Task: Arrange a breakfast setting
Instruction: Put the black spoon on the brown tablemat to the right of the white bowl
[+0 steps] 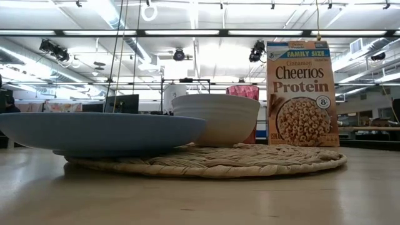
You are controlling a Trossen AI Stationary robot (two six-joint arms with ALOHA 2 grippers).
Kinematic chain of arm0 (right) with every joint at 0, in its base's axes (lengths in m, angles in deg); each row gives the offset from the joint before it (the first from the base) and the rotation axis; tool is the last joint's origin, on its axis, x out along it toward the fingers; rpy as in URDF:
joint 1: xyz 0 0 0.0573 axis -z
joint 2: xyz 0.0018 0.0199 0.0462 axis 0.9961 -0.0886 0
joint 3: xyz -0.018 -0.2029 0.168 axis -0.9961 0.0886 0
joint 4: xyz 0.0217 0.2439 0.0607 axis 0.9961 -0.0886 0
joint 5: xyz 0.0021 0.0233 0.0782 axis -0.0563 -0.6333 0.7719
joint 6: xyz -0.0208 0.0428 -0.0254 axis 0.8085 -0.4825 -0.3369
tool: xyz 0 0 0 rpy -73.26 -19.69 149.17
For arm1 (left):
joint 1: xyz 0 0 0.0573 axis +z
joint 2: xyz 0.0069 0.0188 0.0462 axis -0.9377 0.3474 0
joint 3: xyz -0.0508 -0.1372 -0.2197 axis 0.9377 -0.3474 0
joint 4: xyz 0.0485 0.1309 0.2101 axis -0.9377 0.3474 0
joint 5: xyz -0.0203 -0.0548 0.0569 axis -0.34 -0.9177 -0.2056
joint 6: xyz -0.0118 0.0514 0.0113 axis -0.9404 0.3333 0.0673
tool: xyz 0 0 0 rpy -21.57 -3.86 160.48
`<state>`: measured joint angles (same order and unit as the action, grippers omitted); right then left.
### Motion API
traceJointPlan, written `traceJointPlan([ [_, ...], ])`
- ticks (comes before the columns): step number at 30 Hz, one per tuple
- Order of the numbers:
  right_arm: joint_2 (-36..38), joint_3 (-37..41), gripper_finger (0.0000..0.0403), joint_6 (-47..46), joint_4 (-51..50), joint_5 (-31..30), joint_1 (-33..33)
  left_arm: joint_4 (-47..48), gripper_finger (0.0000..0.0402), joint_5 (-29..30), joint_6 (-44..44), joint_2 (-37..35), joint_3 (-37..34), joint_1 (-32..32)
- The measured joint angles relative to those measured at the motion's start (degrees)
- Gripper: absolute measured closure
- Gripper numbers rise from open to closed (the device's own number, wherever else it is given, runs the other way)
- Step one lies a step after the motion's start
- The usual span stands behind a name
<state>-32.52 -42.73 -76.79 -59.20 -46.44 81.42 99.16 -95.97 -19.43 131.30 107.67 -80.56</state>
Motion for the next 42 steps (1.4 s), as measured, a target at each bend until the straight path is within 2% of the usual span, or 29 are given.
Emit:
traceJointPlan([
  [6,-2.64,0.0,0.0135,8.23,-3.6,7.58,1.94,0.91,0.0389,1.55,2.23,4.93,0.0,-5.39],
  [9,-4.24,0.0,0.0135,8.59,-9.46,12.8,3.68,3.69,0.0389,2.8,3.42,6.92,0.0,-7.33],
  [12,-6.23,0.02,0.0135,8.98,-13.51,18.07,5.01,6.06,0.0389,6.84,8.71,8.66,0.0,-9.39],
  [19,-11.14,-0.02,0.0136,8.21,-16.39,27.35,6.55,6.47,0.0389,9.79,11.75,10.45,-0.02,-13.49],
  [23,-12.55,-0.09,0.0136,7.77,-15.82,28.53,6.72,7.14,0.0389,13.67,11.35,10.62,-0.09,-15.6],
  [28,-13.02,-0.08,0.0136,5.41,-14.87,30.07,7.27,7.0,0.0389,14.7,10.07,10.86,-0.09,-17.29],
  [37,-9.67,0.07,0.0136,6.25,-18.02,25.32,9.24,6.57,0.0389,15.9,9.87,10.56,0.15,-18.74],
  [42,-10.69,0.07,0.0136,3.63,-17.84,28.29,8.74,6.68,0.0389,19.23,12.02,10.57,0.13,-18.58],
])
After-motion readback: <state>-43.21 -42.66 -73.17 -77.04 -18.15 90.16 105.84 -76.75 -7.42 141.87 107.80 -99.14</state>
